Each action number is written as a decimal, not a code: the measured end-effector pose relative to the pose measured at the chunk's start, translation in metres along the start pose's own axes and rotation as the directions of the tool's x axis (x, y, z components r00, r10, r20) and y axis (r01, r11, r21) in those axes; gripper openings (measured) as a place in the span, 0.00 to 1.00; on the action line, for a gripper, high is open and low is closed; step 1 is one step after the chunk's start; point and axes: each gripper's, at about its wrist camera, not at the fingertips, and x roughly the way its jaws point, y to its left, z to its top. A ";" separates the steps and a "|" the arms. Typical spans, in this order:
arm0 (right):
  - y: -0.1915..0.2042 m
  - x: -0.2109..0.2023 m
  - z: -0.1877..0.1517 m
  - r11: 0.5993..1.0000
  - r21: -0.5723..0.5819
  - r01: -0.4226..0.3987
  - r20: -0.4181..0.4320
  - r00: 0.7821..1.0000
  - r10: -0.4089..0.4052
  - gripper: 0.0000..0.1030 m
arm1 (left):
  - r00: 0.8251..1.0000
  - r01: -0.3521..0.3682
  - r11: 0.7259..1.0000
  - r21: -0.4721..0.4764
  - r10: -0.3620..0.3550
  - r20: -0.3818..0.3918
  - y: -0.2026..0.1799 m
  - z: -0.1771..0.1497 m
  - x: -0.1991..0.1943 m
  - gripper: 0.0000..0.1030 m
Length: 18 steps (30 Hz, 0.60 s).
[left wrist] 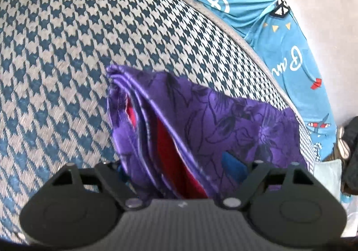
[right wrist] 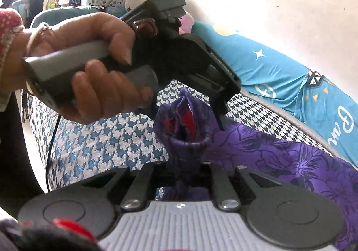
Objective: Fold clothes
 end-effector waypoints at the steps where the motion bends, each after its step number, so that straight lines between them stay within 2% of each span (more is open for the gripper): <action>1: -0.001 0.000 0.000 1.000 0.000 0.001 0.001 1.000 -0.001 0.10 | 1.000 -0.010 1.000 -0.005 0.010 0.007 0.000 0.001 0.001 0.71; 3: -0.002 0.001 0.000 1.000 -0.001 0.003 0.003 1.000 -0.003 0.10 | 0.999 -0.025 1.000 -0.011 0.025 0.021 -0.001 0.003 0.004 0.60; 4: -0.003 0.001 0.000 1.000 -0.002 0.004 0.003 1.000 -0.004 0.10 | 0.999 -0.032 0.999 -0.012 0.032 0.029 -0.001 0.003 0.005 0.48; 5: -0.004 0.001 0.000 1.000 -0.003 0.007 0.004 1.000 -0.007 0.10 | 0.999 -0.038 0.999 -0.013 0.039 0.036 -0.002 0.003 0.006 0.42; 7: -0.005 0.000 -0.001 1.000 -0.006 0.017 0.005 1.000 -0.017 0.10 | 0.998 -0.047 0.999 -0.013 0.047 0.049 -0.004 0.003 0.008 0.20; 10: -0.011 -0.004 -0.003 0.999 -0.002 0.037 0.010 0.999 -0.037 0.10 | 0.994 -0.063 0.998 0.013 0.061 0.086 -0.014 -0.001 0.009 0.11; 13: -0.020 -0.013 -0.003 0.997 0.006 0.079 0.023 0.997 -0.080 0.09 | 0.989 -0.053 0.997 0.047 0.046 0.142 -0.029 -0.008 0.004 0.10; 18: -0.041 -0.034 -0.002 0.987 0.033 0.157 0.069 0.985 -0.159 0.10 | 0.969 -0.048 0.989 0.141 0.012 0.247 -0.076 -0.018 -0.005 0.10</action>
